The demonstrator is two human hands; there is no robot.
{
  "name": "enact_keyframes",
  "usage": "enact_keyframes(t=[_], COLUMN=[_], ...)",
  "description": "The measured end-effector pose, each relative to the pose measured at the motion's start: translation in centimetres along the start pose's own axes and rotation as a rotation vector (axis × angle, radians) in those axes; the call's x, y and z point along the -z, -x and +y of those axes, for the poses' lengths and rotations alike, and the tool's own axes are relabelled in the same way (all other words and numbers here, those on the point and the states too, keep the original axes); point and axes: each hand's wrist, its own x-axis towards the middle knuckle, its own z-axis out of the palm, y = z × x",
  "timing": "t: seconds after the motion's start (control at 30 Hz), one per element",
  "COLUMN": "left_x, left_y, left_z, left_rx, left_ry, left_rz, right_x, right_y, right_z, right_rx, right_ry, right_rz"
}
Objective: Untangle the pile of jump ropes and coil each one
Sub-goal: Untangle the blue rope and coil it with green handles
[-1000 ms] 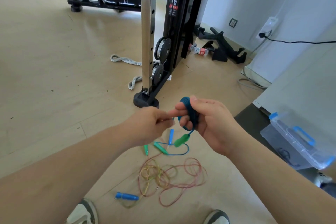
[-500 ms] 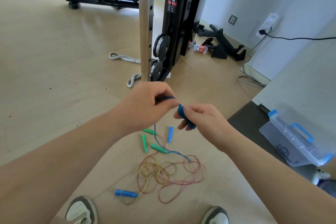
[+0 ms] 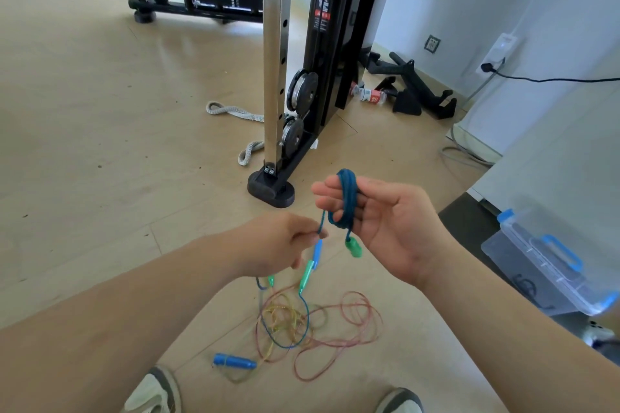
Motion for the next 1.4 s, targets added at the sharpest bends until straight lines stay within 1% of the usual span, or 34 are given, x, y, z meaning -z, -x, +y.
enact_keyframes(t=[0.07,0.13,0.17,0.2,0.27,0.3,0.37,0.43,0.5,0.57,0.63,0.67,0.7,0.8,0.9,0.97,1.0,1.03,1.07,1.13,1.17,1.2,1.27,1.33,1.4], left_x=[-0.8,-1.3,-1.3,-1.3,-0.6,-0.1,1.0,2.2,3.0,3.4,3.3,3.2,3.0,2.4,1.0,-0.2,-0.8,-1.2,-1.4,-1.1,-0.6,0.1,1.6,3.0,4.0], left_y=[0.3,0.5,0.8,0.9,1.5,1.8,2.1,2.0,1.5,0.9,0.4,0.2,0.1,0.0,0.0,0.4,0.7,1.0,1.3,1.7,1.8,1.8,1.8,1.8,1.3], left_z=[1.2,2.5,3.1,3.7,4.7,5.0,5.1,4.5,3.4,2.0,0.8,0.3,0.0,-0.8,-1.2,-0.4,0.2,0.9,1.7,2.9,3.3,3.5,3.4,2.8,1.9], left_rx=[-0.048,-0.108,-0.132,-0.156,-0.219,-0.255,-0.301,-0.294,-0.258,-0.212,-0.18,-0.169,-0.158,-0.077,-0.026,-0.037,-0.057,-0.085,-0.115,-0.186,-0.225,-0.26,-0.302,-0.311,-0.29], left_ry=[-0.077,-0.174,-0.179,-0.169,-0.12,-0.06,0.087,0.177,0.222,0.211,0.132,0.089,0.048,-0.02,-0.071,-0.185,-0.234,-0.255,-0.254,-0.251,-0.239,-0.202,-0.072,0.047,0.134], left_rz=[-0.009,0.004,0.004,0.011,0.04,0.073,0.188,0.332,0.428,0.459,0.455,0.441,0.421,0.29,0.1,-0.027,-0.081,-0.116,-0.128,-0.068,-0.007,0.068,0.246,0.423,0.549], right_x=[0.2,0.6,0.9,1.2,1.5,1.5,1.5,1.5,1.4,1.0,0.4,0.0,-0.3,-0.9,-1.2,-1.2,-1.0,-0.7,-0.4,0.3,0.6,0.8,1.2,1.3,1.3], right_y=[-0.1,-0.3,-0.5,-0.7,-0.6,-0.5,-0.2,0.1,0.5,0.8,0.9,0.9,0.9,0.8,0.6,0.3,0.1,-0.1,-0.2,-0.3,-0.3,-0.2,0.0,0.3,0.6], right_z=[0.2,0.7,0.9,1.1,1.1,1.2,1.5,1.5,1.1,0.8,0.9,1.0,1.0,0.9,0.6,0.5,0.5,0.6,0.8,1.3,1.6,1.7,1.6,1.2,1.1], right_rx=[0.01,0.031,0.042,0.056,0.106,0.123,0.098,0.059,0.078,0.165,0.252,0.259,0.233,0.151,0.171,0.191,0.196,0.2,0.206,0.214,0.201,0.186,0.188,0.159,0.114], right_ry=[-0.015,0.039,0.095,0.186,0.537,0.716,0.929,1.019,1.102,1.198,1.312,1.322,1.274,0.909,0.569,0.434,0.437,0.53,0.705,1.091,1.208,1.251,1.237,1.169,1.096], right_rz=[0.031,0.095,0.133,0.164,0.213,0.201,0.164,0.161,0.14,0.109,0.071,0.051,0.035,0.004,0.056,0.138,0.175,0.211,0.236,0.204,0.174,0.154,0.129,0.101,0.066])
